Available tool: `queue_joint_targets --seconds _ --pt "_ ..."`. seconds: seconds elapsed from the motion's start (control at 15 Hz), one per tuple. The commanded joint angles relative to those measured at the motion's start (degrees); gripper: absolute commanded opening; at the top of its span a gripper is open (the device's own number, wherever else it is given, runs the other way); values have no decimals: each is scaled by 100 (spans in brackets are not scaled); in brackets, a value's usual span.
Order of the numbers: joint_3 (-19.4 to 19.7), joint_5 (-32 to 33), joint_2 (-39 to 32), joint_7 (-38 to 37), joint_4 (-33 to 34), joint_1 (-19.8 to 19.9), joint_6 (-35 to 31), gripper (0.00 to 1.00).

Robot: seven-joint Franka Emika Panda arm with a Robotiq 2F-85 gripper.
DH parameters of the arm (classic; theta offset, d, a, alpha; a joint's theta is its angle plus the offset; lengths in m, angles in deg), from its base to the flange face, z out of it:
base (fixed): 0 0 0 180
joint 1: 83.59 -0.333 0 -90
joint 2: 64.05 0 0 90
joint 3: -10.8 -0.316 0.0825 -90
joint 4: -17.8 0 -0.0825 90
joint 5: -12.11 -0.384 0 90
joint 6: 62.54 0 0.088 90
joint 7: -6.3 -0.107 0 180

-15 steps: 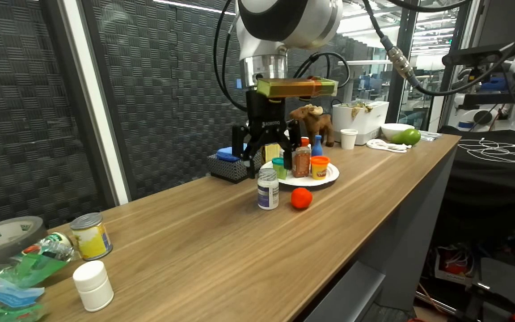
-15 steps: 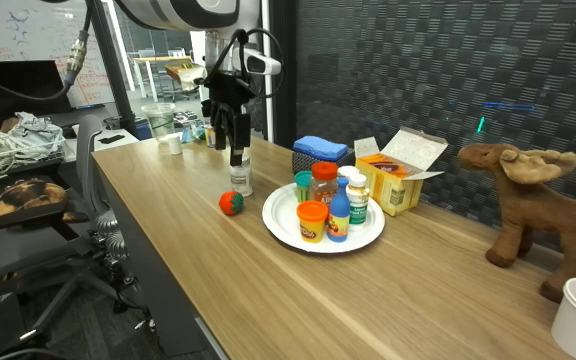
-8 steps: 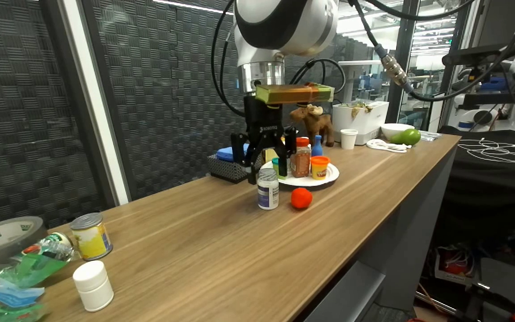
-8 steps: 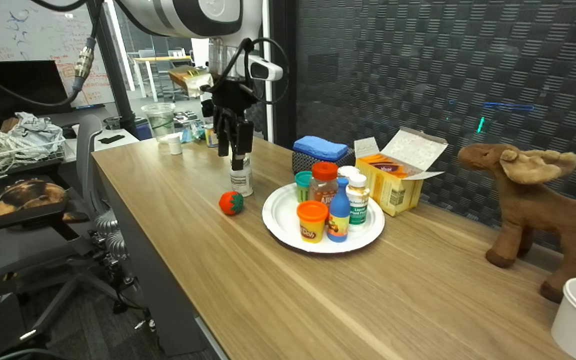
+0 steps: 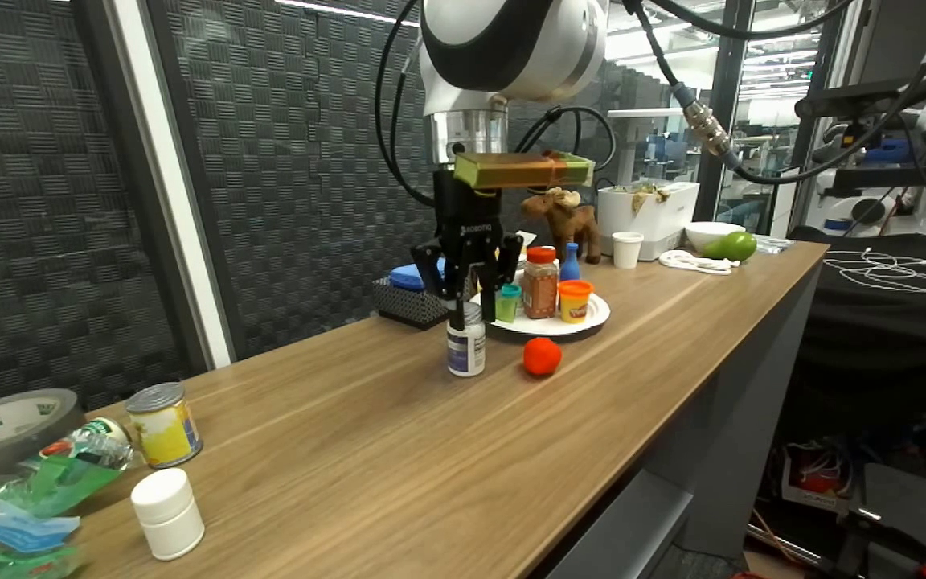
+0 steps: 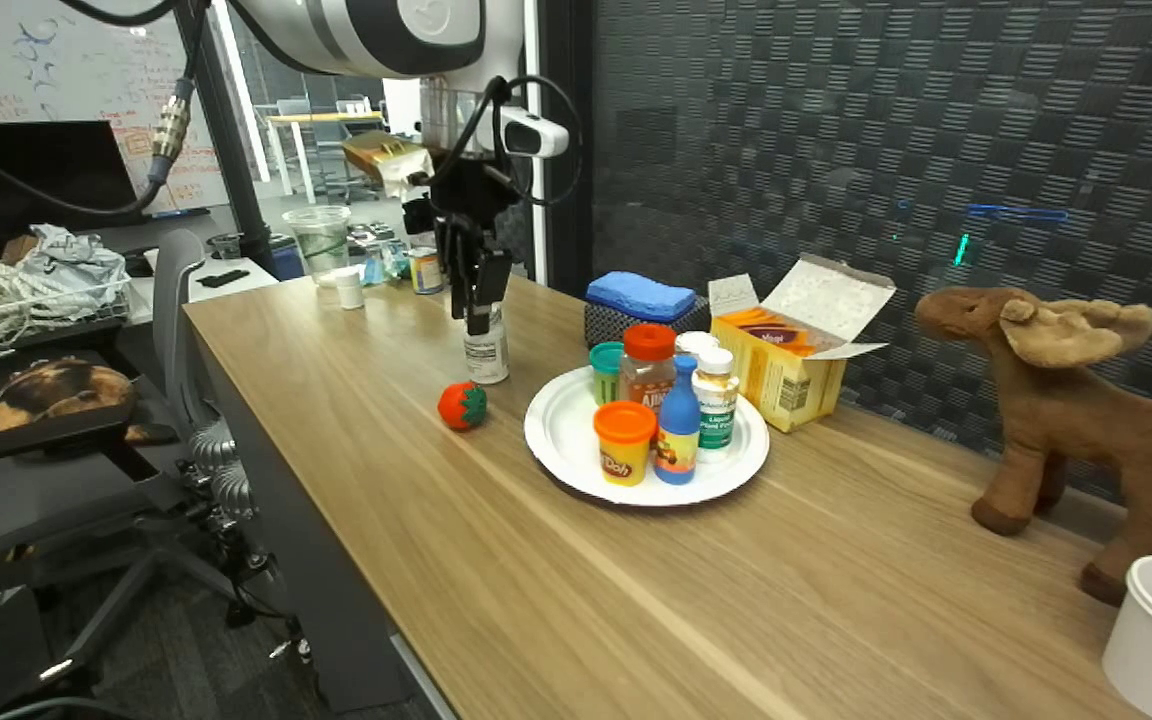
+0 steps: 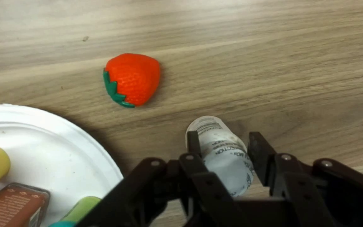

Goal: Place the bottles and orange toy on the white plate

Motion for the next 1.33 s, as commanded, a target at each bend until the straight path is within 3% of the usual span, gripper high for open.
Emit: queue_joint_targets --seconds 0.0,0.6,1.27 --pt "43 144 93 -39 -54 -71 -229 18" --pt "279 968 730 -630 -263 -27 45 18" --pt "577 876 407 -764 141 328 678 18"
